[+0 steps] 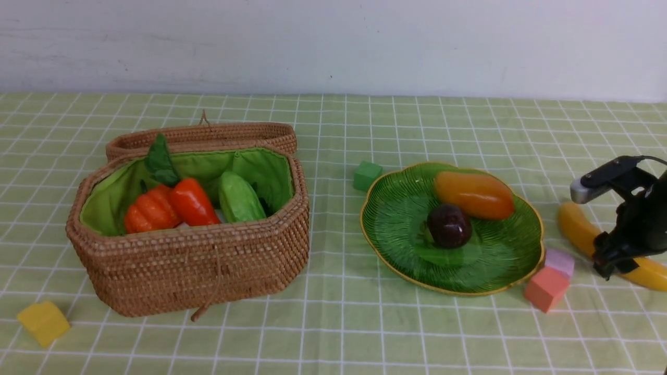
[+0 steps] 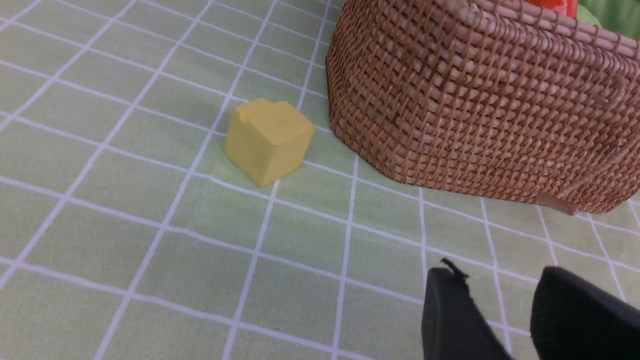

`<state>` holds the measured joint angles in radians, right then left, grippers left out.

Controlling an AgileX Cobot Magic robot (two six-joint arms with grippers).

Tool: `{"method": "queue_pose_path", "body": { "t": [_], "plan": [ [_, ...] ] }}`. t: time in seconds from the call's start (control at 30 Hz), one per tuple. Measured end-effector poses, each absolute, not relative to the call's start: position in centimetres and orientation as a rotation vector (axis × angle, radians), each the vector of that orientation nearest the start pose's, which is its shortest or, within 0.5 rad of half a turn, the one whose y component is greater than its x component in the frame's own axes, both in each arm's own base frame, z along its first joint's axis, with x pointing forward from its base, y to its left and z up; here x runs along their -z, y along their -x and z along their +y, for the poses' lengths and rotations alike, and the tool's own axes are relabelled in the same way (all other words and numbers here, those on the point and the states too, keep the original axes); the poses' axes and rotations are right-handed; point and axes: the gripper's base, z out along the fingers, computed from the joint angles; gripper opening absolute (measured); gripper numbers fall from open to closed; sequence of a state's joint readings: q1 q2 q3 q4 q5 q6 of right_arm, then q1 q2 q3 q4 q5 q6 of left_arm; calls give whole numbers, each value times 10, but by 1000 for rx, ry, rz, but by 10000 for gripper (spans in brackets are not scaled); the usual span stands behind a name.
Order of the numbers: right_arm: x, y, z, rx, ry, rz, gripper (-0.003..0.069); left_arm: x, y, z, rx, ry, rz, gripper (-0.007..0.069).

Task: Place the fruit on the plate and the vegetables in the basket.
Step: Use the right arm to grab a banana and put it into the right plate

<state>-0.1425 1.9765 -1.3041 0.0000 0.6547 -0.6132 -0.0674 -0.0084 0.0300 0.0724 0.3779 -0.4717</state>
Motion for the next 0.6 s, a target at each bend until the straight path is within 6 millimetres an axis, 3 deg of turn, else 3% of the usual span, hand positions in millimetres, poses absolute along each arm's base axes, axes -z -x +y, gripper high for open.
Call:
{"method": "queue_pose_path", "body": {
  "t": [0.03,0.1,0.27,0.37,0.5,0.6],
  "plan": [
    [-161,-394,-56,174,669,2752,463,-170,-53,-1,298,336,1863,238],
    [-159,-393,-54,149,732,2750,306,-170,-53,-1,298,336,1863,238],
    [-179,-391,-49,113,755,2691,318,-170,-53,-1,298,336,1863,238],
    [-226,-397,-34,65,675,2548,318,-170,-53,-1,298,336,1863,238],
    [-301,-399,16,-132,664,2269,318,-170,-53,-1,298,336,1863,238],
    [-322,-391,78,-326,851,2126,318,-170,-53,-1,298,336,1863,238]
  ]
}}
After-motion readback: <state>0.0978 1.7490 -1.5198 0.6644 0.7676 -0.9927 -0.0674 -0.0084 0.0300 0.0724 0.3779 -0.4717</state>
